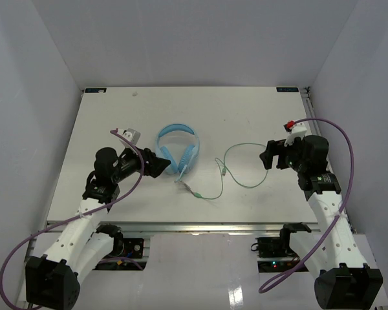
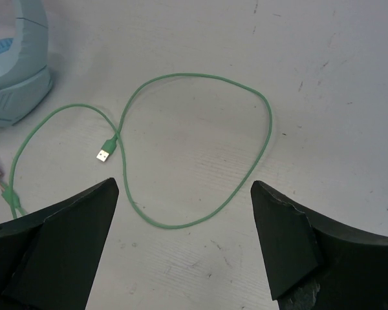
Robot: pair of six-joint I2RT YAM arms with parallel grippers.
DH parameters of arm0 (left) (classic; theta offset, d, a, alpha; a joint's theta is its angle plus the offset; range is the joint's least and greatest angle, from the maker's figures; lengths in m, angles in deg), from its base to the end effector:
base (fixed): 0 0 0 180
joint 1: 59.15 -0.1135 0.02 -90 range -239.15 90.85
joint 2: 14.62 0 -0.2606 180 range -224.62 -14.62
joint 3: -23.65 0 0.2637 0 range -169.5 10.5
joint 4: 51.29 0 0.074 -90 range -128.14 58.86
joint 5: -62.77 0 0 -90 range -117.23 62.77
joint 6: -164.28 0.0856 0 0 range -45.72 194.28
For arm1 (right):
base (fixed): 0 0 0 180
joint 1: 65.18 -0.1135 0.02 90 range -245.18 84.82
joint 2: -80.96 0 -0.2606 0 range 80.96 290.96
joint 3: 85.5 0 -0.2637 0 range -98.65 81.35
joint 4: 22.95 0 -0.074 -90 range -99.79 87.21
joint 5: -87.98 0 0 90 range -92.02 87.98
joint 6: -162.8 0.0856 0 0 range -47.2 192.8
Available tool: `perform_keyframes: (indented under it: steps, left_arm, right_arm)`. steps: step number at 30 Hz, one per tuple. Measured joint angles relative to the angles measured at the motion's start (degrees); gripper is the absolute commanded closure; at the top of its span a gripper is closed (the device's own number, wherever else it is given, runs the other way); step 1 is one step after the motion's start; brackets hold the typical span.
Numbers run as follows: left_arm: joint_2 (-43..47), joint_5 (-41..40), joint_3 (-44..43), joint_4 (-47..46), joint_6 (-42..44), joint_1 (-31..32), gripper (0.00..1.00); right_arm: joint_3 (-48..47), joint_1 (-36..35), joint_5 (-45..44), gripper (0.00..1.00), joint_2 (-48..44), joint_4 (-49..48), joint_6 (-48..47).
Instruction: Wrap the headphones
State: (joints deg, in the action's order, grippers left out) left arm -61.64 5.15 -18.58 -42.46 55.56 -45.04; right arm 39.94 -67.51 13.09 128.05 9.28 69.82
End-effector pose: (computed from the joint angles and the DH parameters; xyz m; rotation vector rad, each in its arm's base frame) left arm 0.2287 -0.1047 0.2477 0.3420 1.8346 -0.9111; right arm 0.2452 0.0323 0.2730 -0.2608 1.9790 0.2566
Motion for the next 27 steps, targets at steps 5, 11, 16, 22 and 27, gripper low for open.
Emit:
perform_keyframes:
  steps: [5,11,16,22,27]
  left_arm:
    - [-0.28,-1.1,-0.05,0.5,0.47,0.01,0.02]
    - [-4.08,-4.11,-2.32,4.49,4.05,0.0,0.02]
    - [-11.98,-7.52,-11.46,10.8,12.01,0.71,0.02]
    - [-23.9,-11.39,-25.03,12.75,26.45,1.63,0.03]
    - [-31.53,-12.16,-31.83,14.04,42.01,2.64,0.04]
  right_arm:
    - [-0.11,0.07,8.84,0.1,0.41,1.38,-7.5]
    - [-1.56,0.0,22.85,0.1,3.17,8.46,-21.42]
    - [-1.9,0.0,30.68,0.1,2.76,10.59,-28.55]
    - [-1.8,0.0,35.19,0.1,2.67,10.4,-31.79]
    - [-0.14,0.0,37.21,0.1,2.15,9.2,-33.12]
